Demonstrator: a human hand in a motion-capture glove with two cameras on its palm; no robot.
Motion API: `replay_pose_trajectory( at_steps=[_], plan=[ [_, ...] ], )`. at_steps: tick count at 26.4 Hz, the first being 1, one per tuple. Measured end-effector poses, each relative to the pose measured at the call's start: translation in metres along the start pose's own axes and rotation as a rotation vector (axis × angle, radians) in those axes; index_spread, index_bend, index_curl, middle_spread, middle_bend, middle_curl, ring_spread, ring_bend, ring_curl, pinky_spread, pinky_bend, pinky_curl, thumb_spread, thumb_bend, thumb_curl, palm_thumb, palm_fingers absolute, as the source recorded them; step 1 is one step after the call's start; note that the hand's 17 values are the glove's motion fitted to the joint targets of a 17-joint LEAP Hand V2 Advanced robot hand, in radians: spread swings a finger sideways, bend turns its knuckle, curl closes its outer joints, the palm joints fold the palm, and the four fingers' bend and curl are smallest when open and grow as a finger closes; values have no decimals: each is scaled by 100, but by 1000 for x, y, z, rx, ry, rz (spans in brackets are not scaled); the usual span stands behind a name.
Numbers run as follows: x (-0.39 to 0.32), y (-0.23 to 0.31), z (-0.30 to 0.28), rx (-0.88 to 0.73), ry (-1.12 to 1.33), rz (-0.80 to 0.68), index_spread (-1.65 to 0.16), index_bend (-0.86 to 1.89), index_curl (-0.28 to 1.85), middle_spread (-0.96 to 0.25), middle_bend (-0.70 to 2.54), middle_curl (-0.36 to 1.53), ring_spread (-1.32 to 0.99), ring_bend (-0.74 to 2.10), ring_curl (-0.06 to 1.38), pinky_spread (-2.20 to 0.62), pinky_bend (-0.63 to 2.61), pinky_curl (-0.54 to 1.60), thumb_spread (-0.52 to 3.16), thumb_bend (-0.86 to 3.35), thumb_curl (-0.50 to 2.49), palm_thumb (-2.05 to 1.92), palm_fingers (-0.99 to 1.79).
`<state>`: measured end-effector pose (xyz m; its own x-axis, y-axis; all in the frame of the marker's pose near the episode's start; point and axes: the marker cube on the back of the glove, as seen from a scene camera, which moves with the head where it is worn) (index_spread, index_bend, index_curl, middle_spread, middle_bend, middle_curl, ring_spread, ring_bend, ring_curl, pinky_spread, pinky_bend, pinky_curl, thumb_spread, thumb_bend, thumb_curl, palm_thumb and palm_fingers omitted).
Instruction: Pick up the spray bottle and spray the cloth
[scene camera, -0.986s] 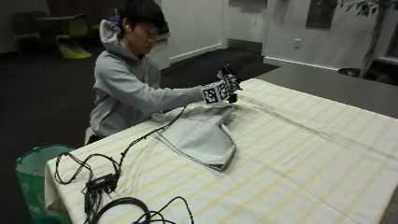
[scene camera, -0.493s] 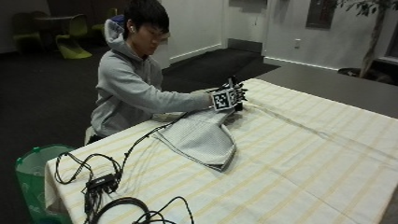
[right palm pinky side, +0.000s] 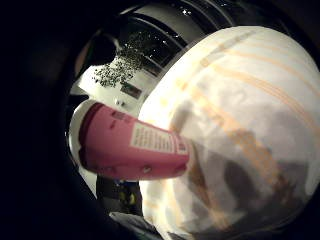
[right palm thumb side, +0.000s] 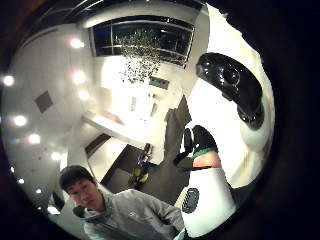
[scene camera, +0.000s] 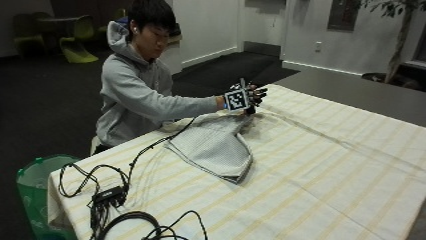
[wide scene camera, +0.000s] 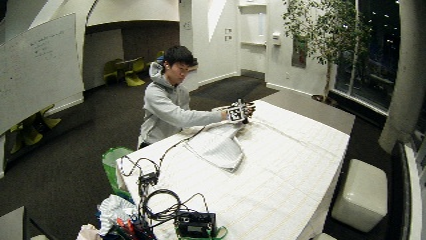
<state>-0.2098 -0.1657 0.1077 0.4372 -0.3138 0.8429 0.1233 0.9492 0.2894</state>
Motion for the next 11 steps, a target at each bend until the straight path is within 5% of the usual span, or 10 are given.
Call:
replay_pose_trajectory(
  at_steps=[6, 11],
  plan=[
    [-29, 38, -16, -163, -67, -37, -31, 6, 31, -6, 25, 40, -7, 41, 37, 4, 54, 42, 69, -6, 64, 86, 22],
    [-52, 43, -22, -104, -89, -90, -32, 11, 28, -5, 25, 39, -6, 39, 34, 10, 51, 39, 76, -5, 60, 83, 21]
  ],
)
